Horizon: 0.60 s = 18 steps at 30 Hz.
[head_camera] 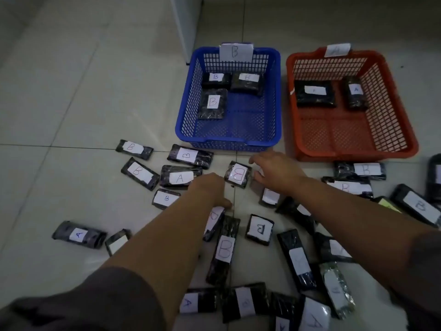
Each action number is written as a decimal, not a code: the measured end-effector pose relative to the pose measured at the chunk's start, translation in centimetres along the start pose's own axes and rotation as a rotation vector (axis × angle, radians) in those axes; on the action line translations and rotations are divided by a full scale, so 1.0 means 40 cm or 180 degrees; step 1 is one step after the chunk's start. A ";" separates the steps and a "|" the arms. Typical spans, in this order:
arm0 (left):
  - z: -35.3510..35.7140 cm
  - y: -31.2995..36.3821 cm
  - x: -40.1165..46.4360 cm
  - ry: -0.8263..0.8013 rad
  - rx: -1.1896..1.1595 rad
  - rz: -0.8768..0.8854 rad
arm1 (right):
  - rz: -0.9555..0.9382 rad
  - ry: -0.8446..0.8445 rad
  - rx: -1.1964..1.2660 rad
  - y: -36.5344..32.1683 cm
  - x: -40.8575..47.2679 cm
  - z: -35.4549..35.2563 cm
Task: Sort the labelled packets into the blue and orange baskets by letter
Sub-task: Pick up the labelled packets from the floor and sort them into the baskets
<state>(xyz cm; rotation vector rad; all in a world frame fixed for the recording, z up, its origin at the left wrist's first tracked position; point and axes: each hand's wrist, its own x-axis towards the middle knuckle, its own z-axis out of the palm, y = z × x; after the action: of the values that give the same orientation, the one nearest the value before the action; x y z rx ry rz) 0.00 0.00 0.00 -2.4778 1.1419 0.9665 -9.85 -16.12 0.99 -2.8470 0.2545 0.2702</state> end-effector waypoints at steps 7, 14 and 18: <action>0.012 -0.022 -0.009 -0.0330 -0.0422 -0.0084 | -0.0170 0.0181 0.0027 -0.019 -0.013 0.002; 0.022 -0.051 -0.011 -0.0414 -0.0991 0.0071 | -0.0085 0.0140 0.0080 -0.017 -0.022 -0.006; -0.005 -0.059 -0.019 -0.0681 -0.1582 -0.0049 | -0.0089 0.0133 0.0062 -0.016 -0.022 -0.003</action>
<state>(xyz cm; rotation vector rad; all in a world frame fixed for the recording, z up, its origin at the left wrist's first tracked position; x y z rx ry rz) 1.50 1.91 0.54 -2.6438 0.8945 1.6322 -10.54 -15.43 1.43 -2.8369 0.2242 0.2017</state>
